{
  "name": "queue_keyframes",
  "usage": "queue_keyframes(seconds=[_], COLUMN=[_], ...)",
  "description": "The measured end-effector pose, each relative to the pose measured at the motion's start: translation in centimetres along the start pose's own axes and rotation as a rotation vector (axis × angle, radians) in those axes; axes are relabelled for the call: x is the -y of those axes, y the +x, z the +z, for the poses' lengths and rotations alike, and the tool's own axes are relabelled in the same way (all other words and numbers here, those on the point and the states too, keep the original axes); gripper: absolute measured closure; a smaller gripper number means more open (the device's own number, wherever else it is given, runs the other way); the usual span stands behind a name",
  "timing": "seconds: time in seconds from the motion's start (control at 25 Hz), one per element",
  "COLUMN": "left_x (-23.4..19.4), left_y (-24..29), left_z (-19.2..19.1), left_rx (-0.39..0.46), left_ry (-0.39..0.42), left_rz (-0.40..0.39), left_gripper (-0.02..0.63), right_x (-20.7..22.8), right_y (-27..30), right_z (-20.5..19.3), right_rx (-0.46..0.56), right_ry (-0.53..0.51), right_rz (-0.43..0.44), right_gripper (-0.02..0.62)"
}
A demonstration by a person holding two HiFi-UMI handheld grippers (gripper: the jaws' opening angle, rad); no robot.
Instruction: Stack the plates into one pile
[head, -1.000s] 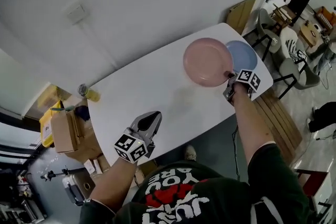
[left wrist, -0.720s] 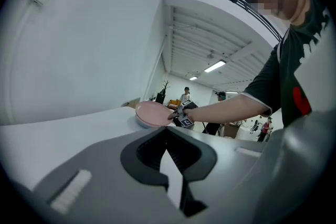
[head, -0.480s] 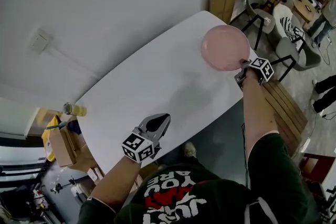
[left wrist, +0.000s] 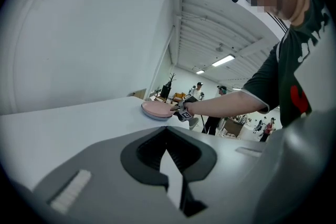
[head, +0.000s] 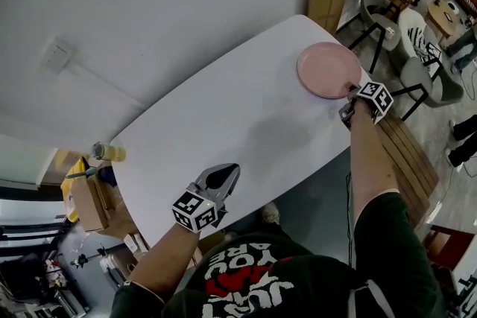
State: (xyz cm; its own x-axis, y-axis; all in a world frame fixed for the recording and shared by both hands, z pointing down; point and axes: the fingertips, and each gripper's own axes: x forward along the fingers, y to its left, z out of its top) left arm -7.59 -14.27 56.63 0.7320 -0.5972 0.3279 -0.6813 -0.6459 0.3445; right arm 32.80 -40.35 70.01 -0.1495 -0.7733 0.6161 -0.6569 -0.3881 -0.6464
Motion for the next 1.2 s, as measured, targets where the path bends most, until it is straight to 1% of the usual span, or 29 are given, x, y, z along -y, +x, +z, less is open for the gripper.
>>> queue_keyframes(seconds=[0.04, 0.08, 0.16, 0.2, 0.24, 0.28, 0.32, 0.4, 0.48, 0.52, 0.6, 0.68, 0.76, 0.8, 0.88, 0.96, 1.04, 1.12, 1.2], left_x=[0.0, 0.0, 0.1, 0.1, 0.2, 0.3, 0.4, 0.7, 1.2, 1.3, 1.3, 1.2, 1.5, 1.8, 2.3, 2.8, 3.1, 3.2, 3.5], left_y=[0.0, 0.1, 0.2, 0.2, 0.3, 0.2, 0.1, -0.5, -1.5, -2.2, -3.7, -5.4, -7.1, -7.8, -8.9, -9.5, -9.1, -7.4, -4.2], left_z=[0.1, 0.3, 0.5, 0.6, 0.7, 0.8, 0.9, 1.1, 1.5, 1.6, 2.1, 2.2, 2.1, 2.2, 2.4, 2.6, 3.1, 3.9, 5.1], left_rx=[0.005, 0.01, 0.019, 0.024, 0.029, 0.034, 0.039, 0.053, 0.073, 0.086, 0.11, 0.125, 0.127, 0.128, 0.128, 0.135, 0.152, 0.168, 0.195], left_ry=[-0.001, 0.0, 0.003, 0.004, 0.005, 0.004, 0.003, -0.002, -0.01, -0.016, -0.026, -0.032, -0.02, -0.005, 0.027, 0.051, 0.068, 0.075, 0.07], left_rz=[-0.002, -0.006, -0.013, -0.017, -0.021, -0.025, -0.029, -0.039, -0.049, -0.054, -0.068, -0.077, -0.084, -0.09, -0.09, -0.074, -0.049, -0.01, 0.038], left_gripper=[0.598, 0.598, 0.598, 0.598, 0.598, 0.598, 0.598, 0.598, 0.598, 0.598, 0.598, 0.598, 0.598, 0.598, 0.598, 0.598, 0.598, 0.598, 0.598], right_x=[-0.2, -0.3, -0.7, -1.3, -2.3, -3.6, -5.2, -8.2, -10.4, -11.0, -11.7, -11.8, -11.9, -12.3, -13.4, -14.2, -14.8, -15.2, -15.3], right_y=[-0.3, -0.7, -2.2, -3.0, -3.9, -4.8, -5.7, -7.9, -10.8, -12.4, -15.4, -18.0, -20.9, -22.3, -24.7, -25.8, -25.4, -24.2, -22.6], right_z=[-0.2, -0.3, -0.3, -0.5, -1.0, -2.0, -3.7, -8.7, -14.8, -18.0, -24.1, -29.8, -34.1, -35.2, -35.5, -33.2, -28.9, -23.4, -17.2], right_rx=[-0.009, -0.007, 0.023, 0.045, 0.063, 0.069, 0.06, -0.001, -0.087, -0.13, -0.218, -0.322, -0.412, -0.436, -0.449, -0.419, -0.353, -0.278, -0.218], right_ry=[-0.073, -0.141, -0.277, -0.351, -0.426, -0.493, -0.551, -0.651, -0.746, -0.779, -0.81, -0.846, -0.904, -0.933, -1.0, -1.08, -1.132, -1.139, -1.131], right_rz=[-0.02, -0.042, -0.078, -0.084, -0.065, -0.016, 0.06, 0.237, 0.393, 0.453, 0.537, 0.579, 0.615, 0.643, 0.695, 0.715, 0.72, 0.732, 0.762], right_gripper=[0.452, 0.434, 0.434, 0.434, 0.434, 0.434, 0.435, 0.441, 0.487, 0.524, 0.555, 0.573, 0.58, 0.58, 0.58, 0.58, 0.58, 0.58, 0.58])
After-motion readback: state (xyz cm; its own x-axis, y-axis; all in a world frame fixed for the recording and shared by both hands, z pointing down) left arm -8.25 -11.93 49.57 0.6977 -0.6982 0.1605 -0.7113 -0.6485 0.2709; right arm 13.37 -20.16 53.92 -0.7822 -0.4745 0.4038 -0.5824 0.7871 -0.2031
